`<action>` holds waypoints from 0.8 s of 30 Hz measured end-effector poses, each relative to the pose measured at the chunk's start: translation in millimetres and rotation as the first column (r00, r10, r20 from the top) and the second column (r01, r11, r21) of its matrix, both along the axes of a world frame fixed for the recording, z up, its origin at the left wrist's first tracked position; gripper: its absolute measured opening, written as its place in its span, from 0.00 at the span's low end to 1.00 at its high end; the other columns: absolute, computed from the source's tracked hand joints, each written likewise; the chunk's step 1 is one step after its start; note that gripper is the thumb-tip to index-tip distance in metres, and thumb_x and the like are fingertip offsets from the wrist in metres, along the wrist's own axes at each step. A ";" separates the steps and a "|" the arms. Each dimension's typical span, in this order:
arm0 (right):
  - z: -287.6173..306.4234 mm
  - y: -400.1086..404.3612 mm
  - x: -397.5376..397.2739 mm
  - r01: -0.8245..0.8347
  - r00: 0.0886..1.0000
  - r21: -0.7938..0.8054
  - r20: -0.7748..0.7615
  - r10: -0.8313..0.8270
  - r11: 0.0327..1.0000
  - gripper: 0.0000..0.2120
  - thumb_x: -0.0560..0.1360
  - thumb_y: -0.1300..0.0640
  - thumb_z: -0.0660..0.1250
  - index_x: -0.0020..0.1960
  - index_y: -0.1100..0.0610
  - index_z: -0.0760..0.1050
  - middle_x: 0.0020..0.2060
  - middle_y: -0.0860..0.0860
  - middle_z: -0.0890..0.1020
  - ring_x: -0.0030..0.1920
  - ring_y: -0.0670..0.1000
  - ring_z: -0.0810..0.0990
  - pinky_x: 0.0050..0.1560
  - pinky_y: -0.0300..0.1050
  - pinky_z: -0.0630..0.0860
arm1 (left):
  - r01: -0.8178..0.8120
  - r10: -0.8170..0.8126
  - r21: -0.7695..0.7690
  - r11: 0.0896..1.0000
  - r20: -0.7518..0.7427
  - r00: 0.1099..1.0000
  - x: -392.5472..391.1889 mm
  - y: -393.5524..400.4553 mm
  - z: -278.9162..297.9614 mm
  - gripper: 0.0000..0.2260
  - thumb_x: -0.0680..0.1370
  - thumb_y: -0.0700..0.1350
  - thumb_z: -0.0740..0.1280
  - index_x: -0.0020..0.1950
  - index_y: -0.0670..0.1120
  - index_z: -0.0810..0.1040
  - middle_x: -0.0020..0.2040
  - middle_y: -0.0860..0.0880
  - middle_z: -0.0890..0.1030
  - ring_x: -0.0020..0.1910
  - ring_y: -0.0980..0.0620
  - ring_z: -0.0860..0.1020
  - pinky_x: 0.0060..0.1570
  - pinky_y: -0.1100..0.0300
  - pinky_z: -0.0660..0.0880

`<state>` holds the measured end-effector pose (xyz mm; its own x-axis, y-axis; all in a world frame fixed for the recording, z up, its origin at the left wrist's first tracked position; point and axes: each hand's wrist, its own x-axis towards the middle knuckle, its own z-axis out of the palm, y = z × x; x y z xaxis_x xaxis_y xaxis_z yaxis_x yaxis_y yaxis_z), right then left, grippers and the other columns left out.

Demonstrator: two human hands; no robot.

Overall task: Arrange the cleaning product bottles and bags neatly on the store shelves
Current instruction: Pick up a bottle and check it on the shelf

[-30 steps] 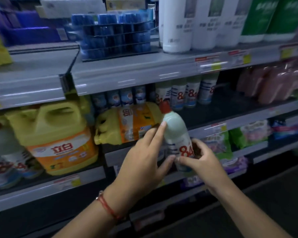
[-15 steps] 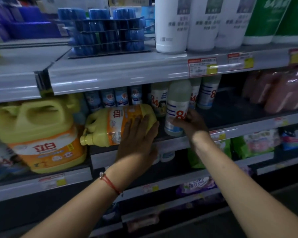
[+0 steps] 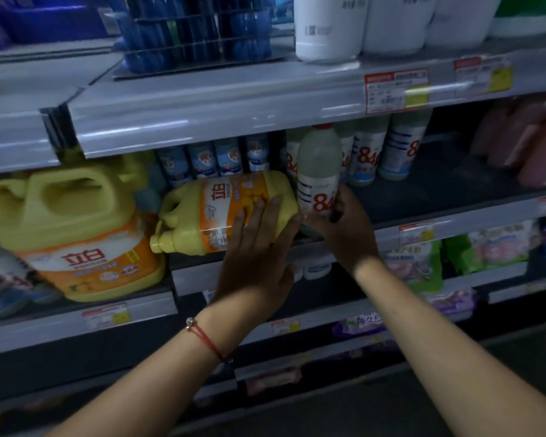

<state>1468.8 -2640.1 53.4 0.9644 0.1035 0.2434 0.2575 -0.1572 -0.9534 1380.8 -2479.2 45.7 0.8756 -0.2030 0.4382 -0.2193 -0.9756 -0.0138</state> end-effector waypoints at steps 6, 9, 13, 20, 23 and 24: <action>-12.0 -15.6 -38.6 0.121 0.977 -0.198 0.199 -0.081 0.973 0.31 0.75 0.58 0.74 0.75 0.54 0.67 0.68 0.47 0.76 0.67 0.35 0.72 0.67 0.32 0.70 | -0.055 0.054 -0.022 0.998 -0.025 0.998 -42.3 4.8 -5.8 0.31 0.77 0.51 0.66 0.79 0.46 0.65 0.81 0.39 0.60 0.80 0.37 0.58 0.76 0.38 0.59; -18.3 -24.2 -71.8 0.110 0.988 -0.506 0.150 -0.038 0.856 0.31 0.77 0.55 0.73 0.77 0.54 0.66 0.75 0.52 0.69 0.77 0.51 0.64 0.75 0.40 0.60 | -0.118 0.117 0.000 0.993 -0.149 0.982 -70.5 15.6 -15.8 0.31 0.79 0.54 0.64 0.81 0.48 0.63 0.79 0.39 0.62 0.78 0.36 0.60 0.75 0.39 0.61; -16.9 -11.5 -108.1 -0.104 0.986 -0.713 0.016 0.164 0.693 0.31 0.78 0.51 0.70 0.78 0.48 0.63 0.79 0.47 0.61 0.81 0.47 0.51 0.78 0.40 0.47 | -0.188 0.194 0.049 0.981 -0.239 0.951 -100.0 43.2 -32.8 0.32 0.78 0.55 0.65 0.80 0.48 0.63 0.79 0.37 0.63 0.78 0.34 0.61 0.74 0.37 0.62; -17.9 57.2 -169.0 -0.268 0.947 -0.801 -0.117 0.300 0.536 0.34 0.81 0.43 0.62 0.81 0.42 0.48 0.81 0.42 0.48 0.81 0.48 0.40 0.79 0.45 0.42 | -0.294 0.291 0.026 0.955 -0.246 0.924 -156.9 102.8 -47.4 0.33 0.76 0.56 0.69 0.79 0.47 0.65 0.78 0.39 0.65 0.75 0.33 0.65 0.71 0.38 0.65; -19.0 93.9 -198.3 -0.278 0.933 -0.820 -0.106 0.344 0.501 0.34 0.81 0.42 0.62 0.82 0.43 0.49 0.80 0.43 0.53 0.81 0.49 0.44 0.79 0.46 0.46 | -0.342 0.334 0.005 0.940 -0.231 0.914 -191.4 136.7 -51.6 0.33 0.77 0.58 0.66 0.79 0.47 0.64 0.78 0.39 0.65 0.76 0.35 0.64 0.71 0.39 0.65; -17.5 108.0 -208.5 -0.270 0.928 -0.836 -0.094 0.361 0.477 0.35 0.81 0.43 0.62 0.82 0.44 0.49 0.80 0.44 0.54 0.81 0.50 0.45 0.79 0.47 0.45 | -0.355 0.344 -0.005 0.935 -0.230 0.910 -205.1 151.0 -52.5 0.32 0.78 0.58 0.66 0.79 0.47 0.64 0.77 0.39 0.66 0.75 0.35 0.64 0.71 0.39 0.66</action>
